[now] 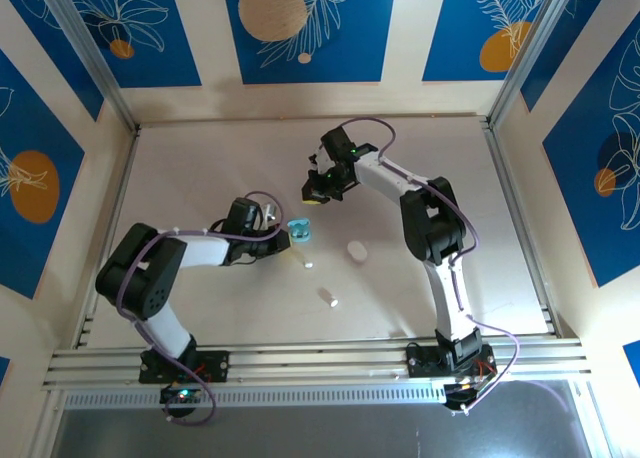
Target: Insert the wireless bluetooth earbuds into the charging case
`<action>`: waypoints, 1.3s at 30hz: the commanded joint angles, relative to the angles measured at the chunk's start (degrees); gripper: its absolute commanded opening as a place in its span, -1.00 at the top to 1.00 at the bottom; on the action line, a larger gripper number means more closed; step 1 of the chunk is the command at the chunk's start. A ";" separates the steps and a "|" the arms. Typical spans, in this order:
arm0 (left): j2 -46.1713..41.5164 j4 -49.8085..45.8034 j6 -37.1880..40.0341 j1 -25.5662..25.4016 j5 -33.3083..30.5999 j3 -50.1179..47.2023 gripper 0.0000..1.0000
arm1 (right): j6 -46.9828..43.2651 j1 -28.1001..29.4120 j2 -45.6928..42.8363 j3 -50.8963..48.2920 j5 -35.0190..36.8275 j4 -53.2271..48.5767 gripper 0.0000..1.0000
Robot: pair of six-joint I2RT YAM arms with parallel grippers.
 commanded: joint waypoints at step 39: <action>-5.62 -1.79 1.49 1.66 -5.36 -3.05 1.00 | -2.30 3.60 -5.49 -9.67 -3.12 -1.33 0.86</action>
